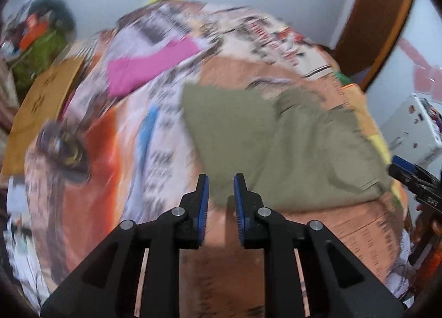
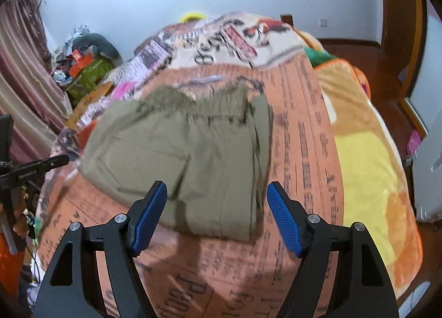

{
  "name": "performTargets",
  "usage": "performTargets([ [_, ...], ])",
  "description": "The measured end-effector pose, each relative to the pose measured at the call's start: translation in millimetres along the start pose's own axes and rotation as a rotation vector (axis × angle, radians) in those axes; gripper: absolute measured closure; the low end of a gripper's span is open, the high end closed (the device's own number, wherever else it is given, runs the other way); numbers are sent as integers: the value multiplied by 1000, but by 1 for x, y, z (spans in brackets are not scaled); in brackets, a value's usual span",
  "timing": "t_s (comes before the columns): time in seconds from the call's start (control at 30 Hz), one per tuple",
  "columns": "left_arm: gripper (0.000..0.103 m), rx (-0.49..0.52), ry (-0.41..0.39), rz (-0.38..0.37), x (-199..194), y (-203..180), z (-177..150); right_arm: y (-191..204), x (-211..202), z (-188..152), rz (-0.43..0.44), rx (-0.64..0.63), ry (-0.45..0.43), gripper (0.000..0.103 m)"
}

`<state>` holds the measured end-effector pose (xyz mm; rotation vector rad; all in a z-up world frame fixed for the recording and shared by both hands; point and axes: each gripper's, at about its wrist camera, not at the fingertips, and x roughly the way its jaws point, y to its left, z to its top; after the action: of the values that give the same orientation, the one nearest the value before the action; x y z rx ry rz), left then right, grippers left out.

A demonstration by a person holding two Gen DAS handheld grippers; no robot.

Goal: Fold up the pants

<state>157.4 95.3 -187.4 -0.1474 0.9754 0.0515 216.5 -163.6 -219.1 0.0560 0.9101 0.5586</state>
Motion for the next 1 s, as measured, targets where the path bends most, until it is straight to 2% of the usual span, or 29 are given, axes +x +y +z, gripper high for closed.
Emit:
performTargets([
  [0.07, 85, 28, -7, -42, 2, -17, 13, 4, 1, 10, 18, -13, -11, 40],
  [0.2, 85, 74, 31, -138, 25, -53, 33, 17, 13, 29, 53, -65, -14, 48],
  [0.3, 85, 124, 84, -156, 53, -75, 38, 24, 31, 35, 80, -97, 19, 54],
  [0.4, 85, 155, 146, -142, 82, -87, 35, 26, 54, 33, 89, -117, 81, 54],
  [0.5, 85, 156, 171, -134, 100, -88, 30, 24, 75, 21, 76, -136, 151, 54],
  [0.7, 85, 152, 164, -148, 96, -81, 29, 21, 66, 15, 65, -153, 151, 55],
  [0.87, 85, 145, 115, -135, 76, -74, 32, 19, 49, 16, 30, -153, 135, 54],
  [0.93, 84, 128, 97, -132, 67, -66, 35, 16, 44, 19, 6, -150, 122, 51],
  [1.0, 78, 117, 78, -119, 58, -57, 39, 14, 37, 22, -15, -151, 100, 49],
])
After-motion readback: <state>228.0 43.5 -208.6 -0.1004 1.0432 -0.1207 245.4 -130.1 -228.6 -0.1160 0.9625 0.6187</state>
